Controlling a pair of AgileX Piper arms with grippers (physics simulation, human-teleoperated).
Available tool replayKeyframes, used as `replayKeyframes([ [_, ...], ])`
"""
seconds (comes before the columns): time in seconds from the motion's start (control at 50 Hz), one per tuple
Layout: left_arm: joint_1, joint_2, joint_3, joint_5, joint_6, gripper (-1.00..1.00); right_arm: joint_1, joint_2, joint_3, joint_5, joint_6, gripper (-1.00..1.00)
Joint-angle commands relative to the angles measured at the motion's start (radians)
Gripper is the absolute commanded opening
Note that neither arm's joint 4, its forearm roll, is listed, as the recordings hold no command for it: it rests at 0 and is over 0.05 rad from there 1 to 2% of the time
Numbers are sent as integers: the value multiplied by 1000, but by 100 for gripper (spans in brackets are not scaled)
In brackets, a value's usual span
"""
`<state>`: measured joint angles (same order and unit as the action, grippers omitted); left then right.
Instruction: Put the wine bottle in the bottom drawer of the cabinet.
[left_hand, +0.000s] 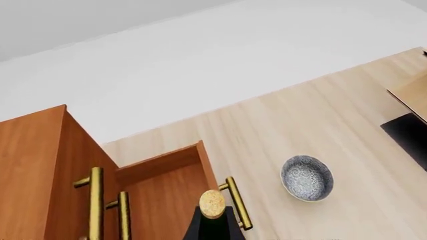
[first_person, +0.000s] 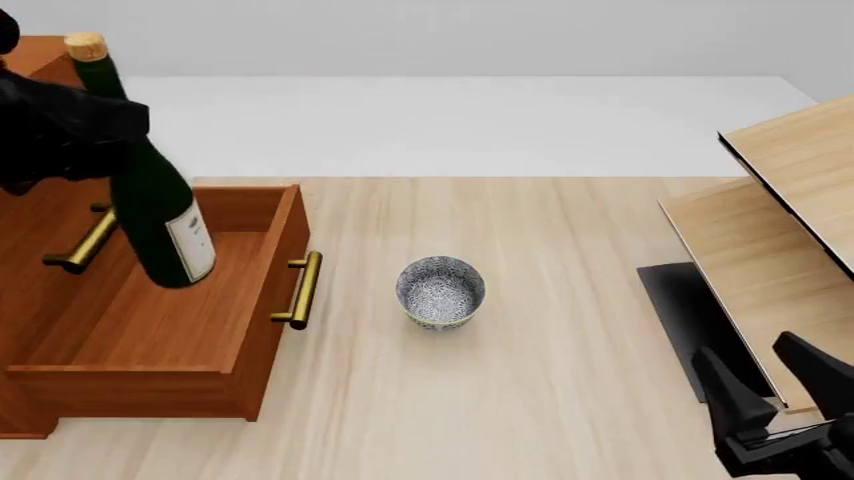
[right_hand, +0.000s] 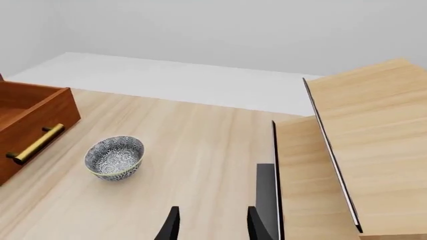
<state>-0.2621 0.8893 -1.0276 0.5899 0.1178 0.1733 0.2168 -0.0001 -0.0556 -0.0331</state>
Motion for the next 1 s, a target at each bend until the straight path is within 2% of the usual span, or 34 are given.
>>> replayKeyframes([
  [0.02, 12, 39, -31, 32, -55, -100, 1, -8, 0, 9, -1, 100],
  [0.06, 9, 35, -22, 24, -25, -100, 1, -3, 0, 4, -1, 100],
  [0.14, 25, 50, -8, 17, -44, -100, 4, -3, 0, 3, -1, 100],
  [0.24, 40, 52, 7, 1, -12, -100, 2, -7, 0, 8, 0, 100],
  [0.26, 34, 60, 0, 4, -42, -100, 3, -4, 0, 5, -2, 100],
  [0.3, 45, 57, 12, -7, 1, -100, 3, -13, 0, 15, -1, 100],
  [0.32, 46, 64, 13, -9, -18, -100, 3, -10, 0, 13, -2, 100],
  [0.36, 49, 62, 25, -20, 4, -100, 2, -10, 0, 12, -1, 100],
  [0.48, 63, 71, 40, -33, -18, -100, 4, -7, 0, 9, -1, 100],
  [0.64, 77, 65, 69, -52, -2, -100, 4, 2, 0, 1, -2, 100],
  [1.0, 86, 54, 125, -75, -16, -100, 4, 11, 0, -4, -3, 100],
])
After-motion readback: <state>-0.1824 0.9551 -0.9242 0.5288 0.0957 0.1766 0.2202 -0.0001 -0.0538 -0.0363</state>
